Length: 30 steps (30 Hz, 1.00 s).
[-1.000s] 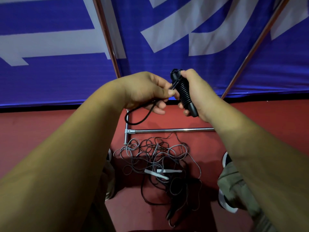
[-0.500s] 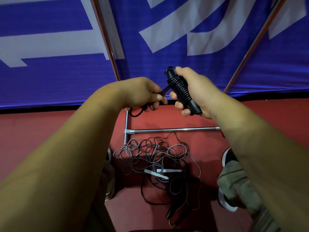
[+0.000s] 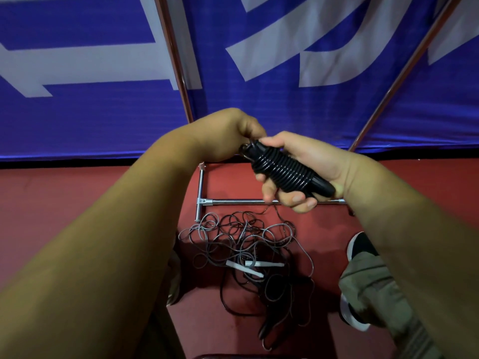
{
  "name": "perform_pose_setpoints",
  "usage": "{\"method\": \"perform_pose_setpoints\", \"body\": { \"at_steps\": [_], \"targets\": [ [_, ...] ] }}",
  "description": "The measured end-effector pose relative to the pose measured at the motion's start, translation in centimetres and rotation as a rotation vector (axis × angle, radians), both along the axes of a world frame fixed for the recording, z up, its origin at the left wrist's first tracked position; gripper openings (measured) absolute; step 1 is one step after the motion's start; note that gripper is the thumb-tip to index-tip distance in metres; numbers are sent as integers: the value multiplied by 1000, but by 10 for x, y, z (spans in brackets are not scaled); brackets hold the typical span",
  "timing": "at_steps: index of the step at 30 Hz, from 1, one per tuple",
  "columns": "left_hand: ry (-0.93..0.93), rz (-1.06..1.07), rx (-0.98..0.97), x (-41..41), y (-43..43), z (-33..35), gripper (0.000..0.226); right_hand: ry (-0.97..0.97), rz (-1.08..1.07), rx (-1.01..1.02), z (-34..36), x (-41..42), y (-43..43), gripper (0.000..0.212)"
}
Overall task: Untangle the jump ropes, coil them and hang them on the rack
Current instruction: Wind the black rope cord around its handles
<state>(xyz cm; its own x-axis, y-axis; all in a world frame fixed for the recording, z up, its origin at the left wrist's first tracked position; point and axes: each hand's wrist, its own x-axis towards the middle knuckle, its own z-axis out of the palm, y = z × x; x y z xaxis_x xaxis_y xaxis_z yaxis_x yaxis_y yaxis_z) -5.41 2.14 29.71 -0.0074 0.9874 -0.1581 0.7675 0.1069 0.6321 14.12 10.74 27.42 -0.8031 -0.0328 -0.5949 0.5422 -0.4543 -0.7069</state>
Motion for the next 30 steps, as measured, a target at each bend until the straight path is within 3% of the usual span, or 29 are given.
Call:
{"method": "perform_pose_setpoints", "body": {
  "at_steps": [3, 7, 15, 19, 25, 30],
  "targets": [
    [-63, -31, 29, 4, 0, 5, 34, 0, 126, -34, -3, 1, -4, 65],
    [-11, -28, 63, 9, 1, 10, 36, -39, 191, -17, -3, 0, -7, 65],
    [55, -5, 111, 10, 5, 19, 31, -139, -175, 201, -24, -11, -5, 40],
    [-36, 53, 131, 4, 5, 20, 37, -63, -341, 152, -22, -10, -1, 40],
    [-322, 85, 143, -1, 5, 13, 57, 33, -407, 146, -21, -11, -1, 77],
    [-511, 195, 247, -4, 5, 8, 59, 81, -446, 123, -18, -15, -5, 73]
  ]
}}
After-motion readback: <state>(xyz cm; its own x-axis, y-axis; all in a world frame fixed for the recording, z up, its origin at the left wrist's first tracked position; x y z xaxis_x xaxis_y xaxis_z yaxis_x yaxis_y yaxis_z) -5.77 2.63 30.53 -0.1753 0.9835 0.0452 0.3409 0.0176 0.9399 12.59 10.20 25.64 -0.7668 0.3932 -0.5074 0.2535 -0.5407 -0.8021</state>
